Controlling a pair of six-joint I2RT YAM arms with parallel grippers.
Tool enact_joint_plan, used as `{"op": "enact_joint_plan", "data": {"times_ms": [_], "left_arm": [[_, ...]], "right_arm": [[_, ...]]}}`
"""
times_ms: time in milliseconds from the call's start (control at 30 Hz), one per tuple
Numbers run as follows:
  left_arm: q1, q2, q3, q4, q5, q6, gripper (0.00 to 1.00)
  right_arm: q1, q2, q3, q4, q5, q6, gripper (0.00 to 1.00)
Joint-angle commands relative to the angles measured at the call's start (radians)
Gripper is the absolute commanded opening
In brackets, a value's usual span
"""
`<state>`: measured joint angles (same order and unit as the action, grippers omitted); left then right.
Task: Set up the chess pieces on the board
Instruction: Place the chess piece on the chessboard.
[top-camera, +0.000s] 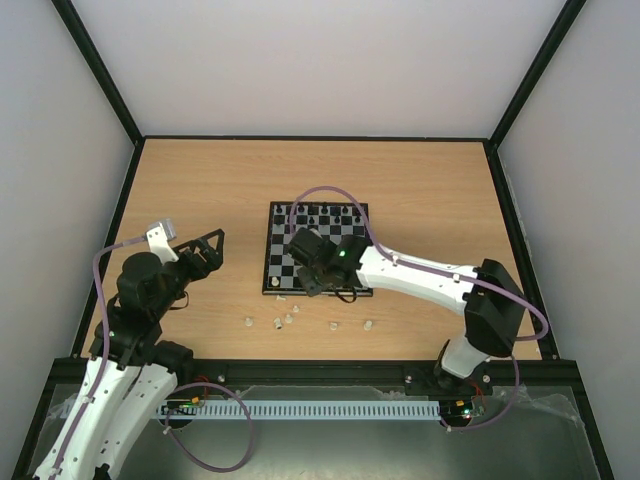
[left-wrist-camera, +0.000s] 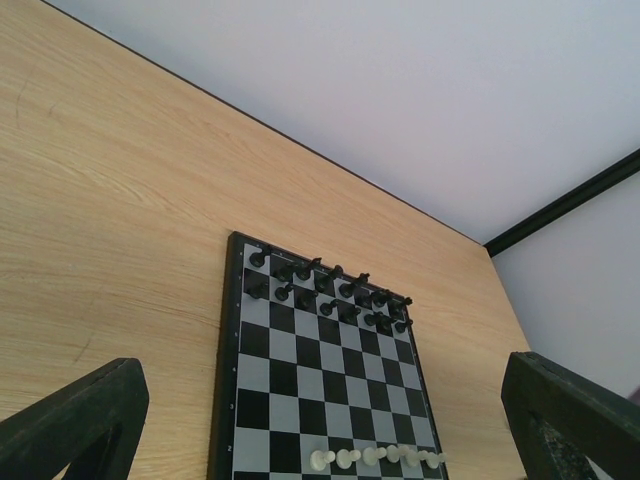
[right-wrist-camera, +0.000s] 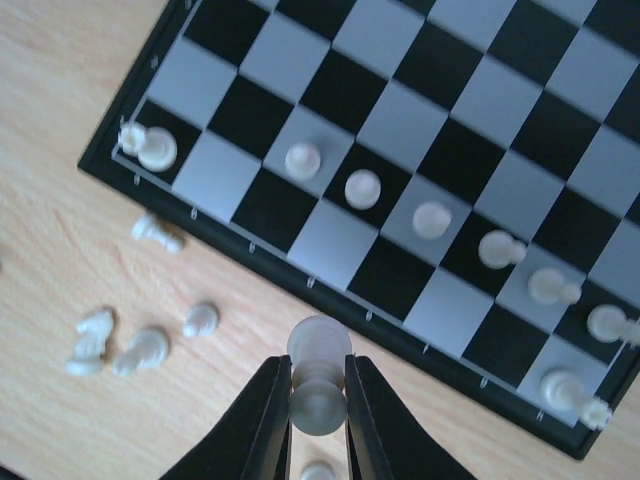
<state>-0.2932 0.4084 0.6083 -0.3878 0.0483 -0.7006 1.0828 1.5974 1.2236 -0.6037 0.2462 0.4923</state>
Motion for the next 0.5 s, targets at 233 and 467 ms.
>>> {"op": "enact_joint_plan", "data": {"times_ms": [233,467], "left_arm": [[0.005,0.022,0.004,0.022,-0.004,0.012,0.99],[0.005,0.029,-0.006,0.034,-0.005,0.012,1.00]], "right_arm": [[-0.074,0.177,0.119,-0.036,-0.048,-0.095,0.16],[-0.075,0.216,0.121,-0.026,-0.064,-0.102,0.16]]}}
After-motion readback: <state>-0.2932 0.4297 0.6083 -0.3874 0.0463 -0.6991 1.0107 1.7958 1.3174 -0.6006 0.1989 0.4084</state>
